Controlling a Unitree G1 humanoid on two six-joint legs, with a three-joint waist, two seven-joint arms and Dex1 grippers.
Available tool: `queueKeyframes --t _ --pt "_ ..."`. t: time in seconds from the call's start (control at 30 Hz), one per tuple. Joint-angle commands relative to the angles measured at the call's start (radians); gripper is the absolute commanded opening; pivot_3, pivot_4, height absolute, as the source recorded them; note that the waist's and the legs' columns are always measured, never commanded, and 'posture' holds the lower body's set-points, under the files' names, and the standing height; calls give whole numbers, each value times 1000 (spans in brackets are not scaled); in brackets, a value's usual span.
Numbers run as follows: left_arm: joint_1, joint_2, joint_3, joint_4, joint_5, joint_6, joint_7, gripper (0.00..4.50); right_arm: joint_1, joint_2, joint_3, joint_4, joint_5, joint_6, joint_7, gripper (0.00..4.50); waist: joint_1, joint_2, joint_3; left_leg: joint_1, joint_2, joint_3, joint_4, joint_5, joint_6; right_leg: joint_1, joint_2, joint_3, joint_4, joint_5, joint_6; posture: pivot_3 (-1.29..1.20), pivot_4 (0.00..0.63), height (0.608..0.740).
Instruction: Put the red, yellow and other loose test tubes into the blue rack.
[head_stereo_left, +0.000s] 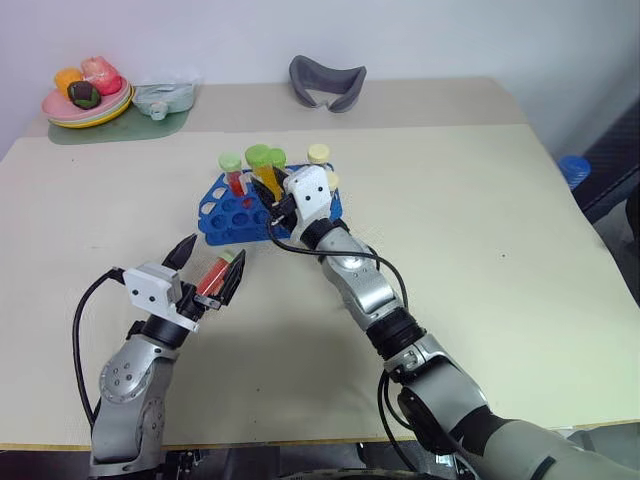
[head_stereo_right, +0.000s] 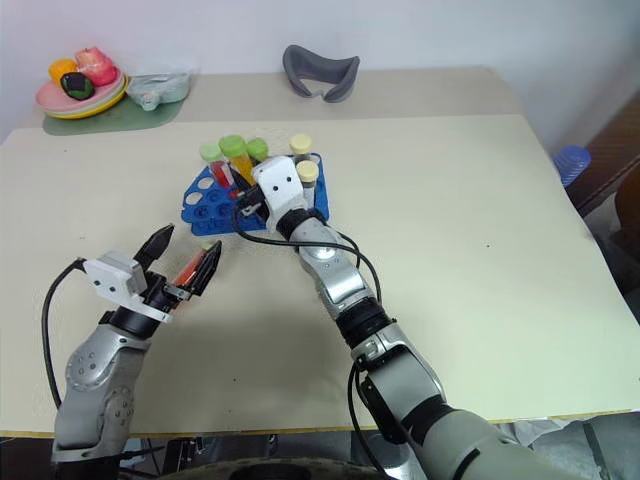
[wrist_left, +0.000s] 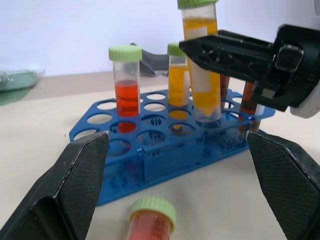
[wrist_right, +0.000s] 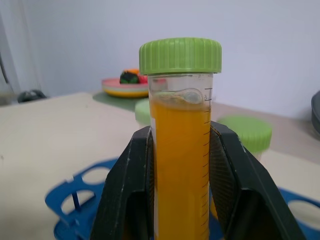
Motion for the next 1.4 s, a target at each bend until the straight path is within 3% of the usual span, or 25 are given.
queueKeyframes --t 0.03,1.0,1.23,1.4 --pt "4 3 -2 -11 -4 -29 -9 4500 -13 25 -17 0 -31 -37 -9 877 1 0 0 0 0 0 0 0 0 0 0 0 0 0 0 0 150 740" --pt "-8 -2 -10 8 -27 -33 -31 4500 -80 74 -75 160 -40 -103 -28 877 2 0 0 11 0 1 -1 0 -1 9 0 1 3 0 0 0 150 740" --pt "-5 -1 -7 7 -32 -27 -31 4500 -63 84 -84 86 -8 -102 1 4274 -1 0 0 12 0 1 -1 0 -1 9 1 1 3 0 0 0 150 740" --pt "-2 4 -3 -1 -29 -12 -20 4500 -59 78 -71 -20 0 -93 10 4274 0 0 0 11 0 1 -1 0 -1 9 0 1 3 0 0 0 150 740"
